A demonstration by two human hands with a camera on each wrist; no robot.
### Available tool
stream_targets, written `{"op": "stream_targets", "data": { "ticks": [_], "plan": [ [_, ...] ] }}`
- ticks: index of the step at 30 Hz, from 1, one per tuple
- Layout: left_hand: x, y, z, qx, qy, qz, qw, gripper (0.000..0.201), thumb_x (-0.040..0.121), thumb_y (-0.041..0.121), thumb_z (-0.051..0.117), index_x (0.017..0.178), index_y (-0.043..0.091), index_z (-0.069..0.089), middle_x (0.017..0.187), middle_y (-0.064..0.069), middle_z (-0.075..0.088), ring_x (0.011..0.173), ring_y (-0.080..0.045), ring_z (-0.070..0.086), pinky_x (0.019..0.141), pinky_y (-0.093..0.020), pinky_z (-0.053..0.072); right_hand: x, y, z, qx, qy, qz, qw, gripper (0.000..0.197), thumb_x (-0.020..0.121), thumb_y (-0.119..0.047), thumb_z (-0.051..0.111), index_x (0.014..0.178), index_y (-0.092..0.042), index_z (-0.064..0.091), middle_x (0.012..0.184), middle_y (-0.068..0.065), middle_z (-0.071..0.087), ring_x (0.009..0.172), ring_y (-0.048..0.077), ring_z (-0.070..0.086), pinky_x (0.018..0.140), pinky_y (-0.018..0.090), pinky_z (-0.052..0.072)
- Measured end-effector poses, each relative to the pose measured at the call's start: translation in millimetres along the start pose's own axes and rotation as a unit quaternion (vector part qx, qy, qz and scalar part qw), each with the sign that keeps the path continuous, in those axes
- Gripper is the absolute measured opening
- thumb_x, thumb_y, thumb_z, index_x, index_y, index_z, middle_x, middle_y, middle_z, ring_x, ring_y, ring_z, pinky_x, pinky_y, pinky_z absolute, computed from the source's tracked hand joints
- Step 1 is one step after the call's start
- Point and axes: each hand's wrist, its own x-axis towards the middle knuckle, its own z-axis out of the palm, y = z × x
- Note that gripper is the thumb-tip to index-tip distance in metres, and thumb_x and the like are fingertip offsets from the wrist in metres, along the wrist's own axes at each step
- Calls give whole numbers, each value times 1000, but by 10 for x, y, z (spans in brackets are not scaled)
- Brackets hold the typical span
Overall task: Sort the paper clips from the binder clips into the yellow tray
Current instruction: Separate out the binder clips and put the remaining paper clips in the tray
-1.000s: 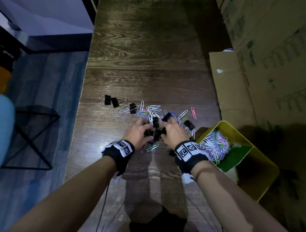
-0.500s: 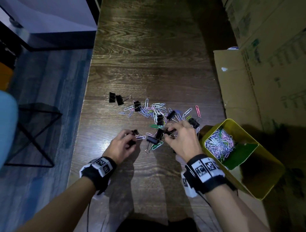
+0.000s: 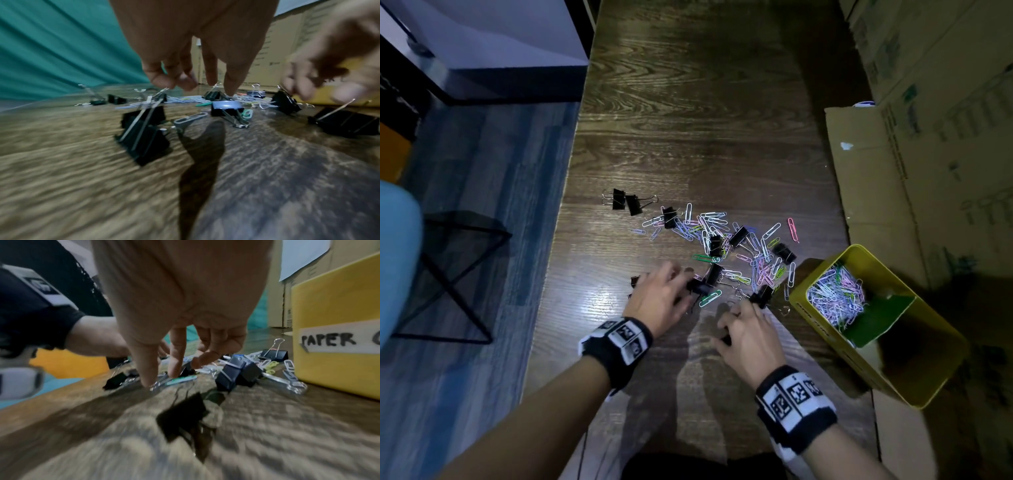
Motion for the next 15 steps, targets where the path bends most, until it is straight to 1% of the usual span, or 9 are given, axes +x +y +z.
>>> {"op": "stream_targets", "data": {
  "ticks": [2,4,6,7,9,11,12,14,15],
  "plan": [
    [87,107,64,34,-60,6,998,46,78,38,63,122,27,54,118,-3,55,104,-26,56,81,-39,42,174,-12,-108,21,52,7,998,25,69,-31,74,90,-18,69,95,8,59,90,30,60,78,38,50],
    [164,196,107,55,-99,2,994,50,81,37,60,128,26,48,120,-2,54,111,-26,50,86,-39,36,375,-18,-239,30,81,2,996,29,77,-26,67,104,-15,65,105,10,58,100,31,57,87,40,46],
    [210,230,145,74,-117,-4,990,51,82,33,59,129,23,44,122,-3,52,114,-25,47,89,-39,33,557,-23,-337,32,61,-4,998,39,83,-24,62,120,-15,57,120,10,54,115,30,49,97,41,40],
    [225,229,151,77,-120,-5,990,50,82,31,59,128,20,43,122,-4,51,115,-25,47,89,-39,32,642,-26,-365,24,46,-10,999,43,84,-23,61,126,-16,53,125,9,52,120,29,45,100,41,37],
    [214,200,150,71,-107,6,992,47,79,28,61,123,17,47,119,-5,53,110,-27,49,86,-41,34,764,-38,-368,-11,13,-27,999,44,84,-25,61,126,-16,51,126,9,54,123,29,41,101,39,35],
    [150,133,147,60,-70,23,995,44,73,28,64,114,16,53,107,-6,58,99,-28,55,80,-40,39,830,-41,-342,-40,-10,-35,999,42,81,-28,63,120,-15,53,122,11,57,121,30,43,99,40,36],
    [106,86,151,54,-48,32,997,40,70,28,62,108,17,55,100,-5,59,93,-27,57,78,-39,39,846,-40,-330,-46,-18,-36,998,42,81,-30,64,118,-14,54,120,11,58,120,30,45,98,40,36],
    [-18,-8,177,56,-11,66,996,30,69,28,55,97,19,55,90,-1,59,85,-24,58,75,-35,34,854,-36,-308,-41,-24,-41,998,42,81,-34,64,115,-13,53,118,12,59,116,30,48,97,40,36],
    [-92,-45,196,64,-4,92,994,25,70,28,52,94,20,55,86,0,59,82,-22,58,73,-33,31,851,-39,-306,-32,-23,-44,998,43,81,-36,63,115,-12,53,117,12,60,116,29,48,98,40,36]
  ]
}}
